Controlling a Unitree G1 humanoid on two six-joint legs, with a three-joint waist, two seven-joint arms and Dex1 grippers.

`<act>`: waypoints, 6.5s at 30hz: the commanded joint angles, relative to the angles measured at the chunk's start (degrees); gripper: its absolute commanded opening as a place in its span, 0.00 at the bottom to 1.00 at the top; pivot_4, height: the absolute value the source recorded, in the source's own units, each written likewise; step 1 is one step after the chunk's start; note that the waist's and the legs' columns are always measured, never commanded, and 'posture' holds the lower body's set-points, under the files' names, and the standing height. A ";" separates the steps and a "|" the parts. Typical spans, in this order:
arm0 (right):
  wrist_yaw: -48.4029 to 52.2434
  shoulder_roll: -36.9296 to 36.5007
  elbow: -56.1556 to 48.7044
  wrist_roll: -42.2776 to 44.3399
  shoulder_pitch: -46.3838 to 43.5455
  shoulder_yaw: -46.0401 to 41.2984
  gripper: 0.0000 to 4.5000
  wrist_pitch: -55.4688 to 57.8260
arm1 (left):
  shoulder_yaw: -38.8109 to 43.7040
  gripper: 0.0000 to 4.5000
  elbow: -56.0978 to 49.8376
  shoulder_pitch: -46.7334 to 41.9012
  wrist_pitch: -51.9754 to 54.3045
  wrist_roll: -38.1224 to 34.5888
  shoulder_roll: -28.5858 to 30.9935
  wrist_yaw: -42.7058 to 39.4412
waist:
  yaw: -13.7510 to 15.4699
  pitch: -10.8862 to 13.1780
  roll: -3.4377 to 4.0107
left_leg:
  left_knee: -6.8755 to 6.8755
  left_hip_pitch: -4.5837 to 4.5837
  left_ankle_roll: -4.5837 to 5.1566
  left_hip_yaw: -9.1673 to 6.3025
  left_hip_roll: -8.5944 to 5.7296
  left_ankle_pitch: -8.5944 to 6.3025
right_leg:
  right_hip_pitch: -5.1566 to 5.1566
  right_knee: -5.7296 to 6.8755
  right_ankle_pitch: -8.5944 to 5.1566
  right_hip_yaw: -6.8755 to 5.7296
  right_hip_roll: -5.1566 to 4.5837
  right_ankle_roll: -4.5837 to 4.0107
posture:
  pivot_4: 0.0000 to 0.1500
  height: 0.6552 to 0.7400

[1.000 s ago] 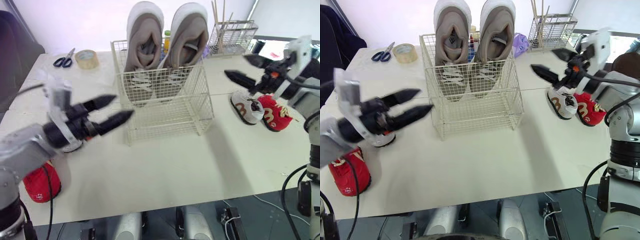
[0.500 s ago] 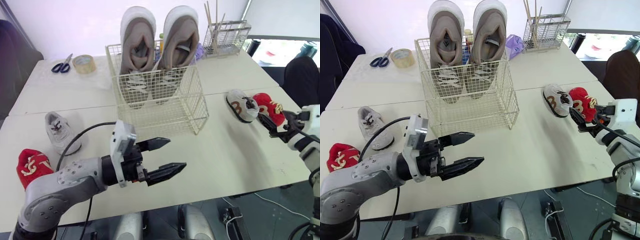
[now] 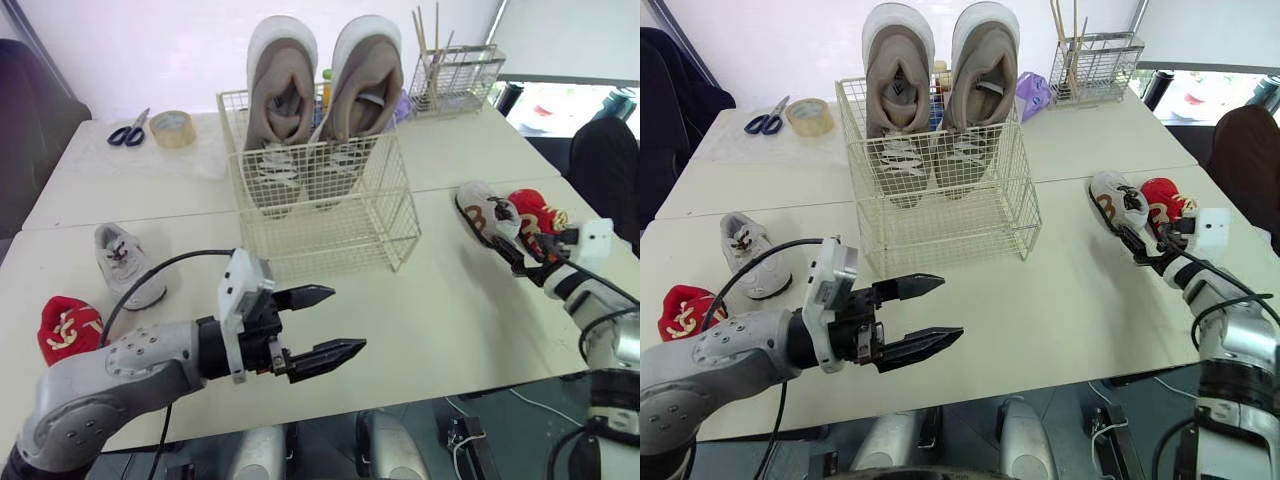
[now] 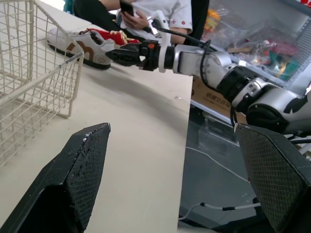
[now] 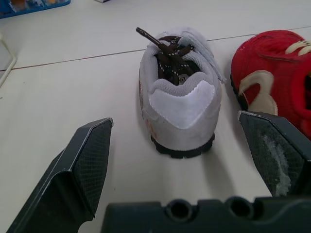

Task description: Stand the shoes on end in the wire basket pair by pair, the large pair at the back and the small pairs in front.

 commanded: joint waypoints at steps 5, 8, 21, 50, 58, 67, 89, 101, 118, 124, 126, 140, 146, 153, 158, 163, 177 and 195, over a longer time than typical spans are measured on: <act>-0.28 1.65 14.00 -2.39 -9.09 0.80 1.00 -7.72 | 2.74 0.95 -4.03 2.56 -3.20 -2.49 2.92 1.36 | -0.15 0.00 0.00 | -0.06 0.01 0.02 0.01 0.01 -0.02 | 0.01 -0.06 0.00 0.01 0.00 0.00 | 1.00 1.00; 0.23 2.06 20.11 -3.46 -12.51 1.45 1.00 -10.44 | 3.31 0.95 -4.94 4.08 -4.11 -2.92 3.92 2.47 | -0.12 0.00 0.01 | -0.06 0.00 0.02 0.01 0.01 -0.02 | 0.02 -0.06 0.00 0.01 0.00 -0.01 | 1.00 1.00; -1.71 3.76 36.99 -9.00 -20.30 5.11 0.41 -18.19 | 10.95 1.00 -4.65 9.10 -6.22 -5.62 11.38 -0.63 | -1.28 0.00 0.00 | -0.10 0.03 0.01 -0.01 0.02 -0.02 | 0.04 -0.13 0.02 0.00 -0.01 -0.05 | 1.00 1.00; 61.05 -25.26 -26.31 15.13 -47.47 23.70 0.29 3.01 | 41.71 1.00 31.50 7.92 12.20 -12.70 28.30 -24.12 | -1.80 0.71 0.23 | -0.98 -0.04 -0.19 1.00 0.33 -0.10 | -1.08 -0.17 -0.10 0.59 0.05 -0.17 | 1.00 1.00; 61.65 -17.34 -20.18 19.67 -55.78 41.82 0.29 -16.23 | 37.59 1.00 28.27 2.58 10.50 -16.15 23.24 -24.96 | -1.45 0.68 0.07 | -1.04 -0.31 -0.35 1.27 0.25 -0.19 | -1.54 -0.14 0.09 0.54 -0.31 -0.44 | 1.00 1.00; 61.65 -16.02 -15.46 19.86 -62.78 58.24 0.29 -32.80 | 20.46 1.00 30.15 -14.46 13.68 -22.26 23.20 -26.38 | -1.61 0.68 0.05 | -0.91 -0.87 -0.29 1.20 0.27 0.01 | -2.05 0.23 0.15 0.49 -0.21 -0.44 | 1.00 1.00; 61.65 -11.20 -17.25 19.60 -60.32 52.94 0.29 -28.22 | 2.08 0.19 32.22 -29.04 21.91 -6.57 13.12 -38.56 | -1.35 0.71 -0.02 | -0.17 -0.88 -0.22 1.05 0.27 0.02 | -1.86 0.78 0.30 0.47 0.04 0.03 | 1.00 1.00; 36.20 -15.76 -15.46 24.99 -38.64 26.44 0.99 10.66 | 19.09 0.10 20.89 -10.96 7.37 -21.43 3.65 -13.93 | -0.95 0.57 -0.26 | -0.01 -0.89 -0.22 0.91 0.31 -0.02 | -1.70 0.71 0.23 0.45 -0.43 -0.31 | 1.00 1.00; 3.02 5.34 -35.03 63.51 -20.52 13.12 0.99 40.30 | 11.70 0.10 22.47 -14.66 -0.82 -14.14 -5.95 -9.60 | -1.12 0.53 -0.27 | 0.13 -0.84 0.03 0.89 0.23 -0.09 | -1.41 0.59 0.26 0.39 -0.08 -0.28 | 1.00 1.00; 0.76 7.89 -35.35 64.75 -21.64 12.39 0.99 40.02 | 11.10 0.10 22.06 -13.96 -1.57 -12.17 -7.42 -10.17 | -1.17 0.53 -0.28 | 0.13 -0.82 0.05 0.86 0.25 -0.10 | -1.39 0.59 0.36 0.39 -0.01 -0.08 | 1.00 1.00; 0.52 8.03 -35.22 65.50 -22.16 12.05 0.99 40.16 | 11.15 0.10 22.01 -13.63 -1.47 -11.95 -7.34 -10.57 | -1.18 0.53 -0.28 | 0.13 -0.82 0.05 0.85 0.26 -0.10 | -1.39 0.59 0.36 0.39 0.00 -0.08 | 1.00 1.00; 2.34 8.73 -36.38 64.62 -23.08 12.92 0.09 40.52 | 9.74 0.10 22.06 -12.35 -1.05 -7.91 -6.20 -12.48 | -1.20 0.53 -0.28 | 0.13 -0.83 0.05 0.85 0.27 -0.10 | -1.39 0.57 0.36 0.39 0.01 -0.08 | 1.00 1.00; 3.60 7.91 -37.73 63.68 -23.26 12.91 0.00 40.75 | 10.20 0.62 22.76 -13.51 -0.62 -4.53 -3.59 -11.70 | -1.22 0.53 -0.28 | 0.12 -0.83 0.05 0.84 0.27 -0.11 | -1.39 0.55 0.36 0.39 0.01 -0.09 | 1.00 1.00; 6.83 6.45 -36.62 52.52 -26.93 9.43 0.00 31.08 | 18.74 0.95 19.12 -9.78 2.63 -3.14 10.75 -15.86 | -1.44 0.55 -0.29 | 0.04 -0.87 0.04 0.92 0.32 -0.11 | -1.52 0.51 0.27 0.41 0.03 -0.24 | 1.00 1.00; 17.40 2.39 -28.43 38.44 -31.10 10.16 0.00 20.04 | 28.19 0.95 19.13 -7.15 5.90 -6.11 20.15 -18.80 | -1.23 0.55 -0.29 | -0.03 -0.88 0.03 0.94 0.41 -0.12 | -1.50 0.30 0.25 0.37 0.10 -0.24 | 1.00 1.00; 28.49 1.98 -14.94 28.94 -36.74 11.90 0.00 10.25 | 30.00 0.95 18.49 -6.54 6.60 -9.43 21.92 -18.13 | -1.46 0.55 -0.29 | -0.03 -0.85 0.04 1.06 0.44 -0.14 | -1.39 0.02 0.29 0.39 0.07 -0.30 | 1.00 1.00; 48.13 6.00 9.88 6.79 -42.53 19.15 0.00 -16.30 | 33.87 0.95 19.60 -1.92 7.26 -13.15 21.72 -16.35 | -1.46 0.56 -0.27 | -0.13 -0.85 0.02 1.13 0.60 -0.14 | -1.47 0.05 0.30 0.38 0.19 -0.27 | 1.00 1.00; 50.61 10.42 35.04 -1.21 -46.82 16.87 0.00 -22.48 | 31.35 0.95 20.92 -3.18 5.69 -11.41 20.61 -13.63 | -1.70 0.57 -0.26 | -0.17 -0.84 -0.14 1.12 0.60 -0.08 | -1.49 0.06 0.31 0.38 0.18 -0.29 | 1.00 1.00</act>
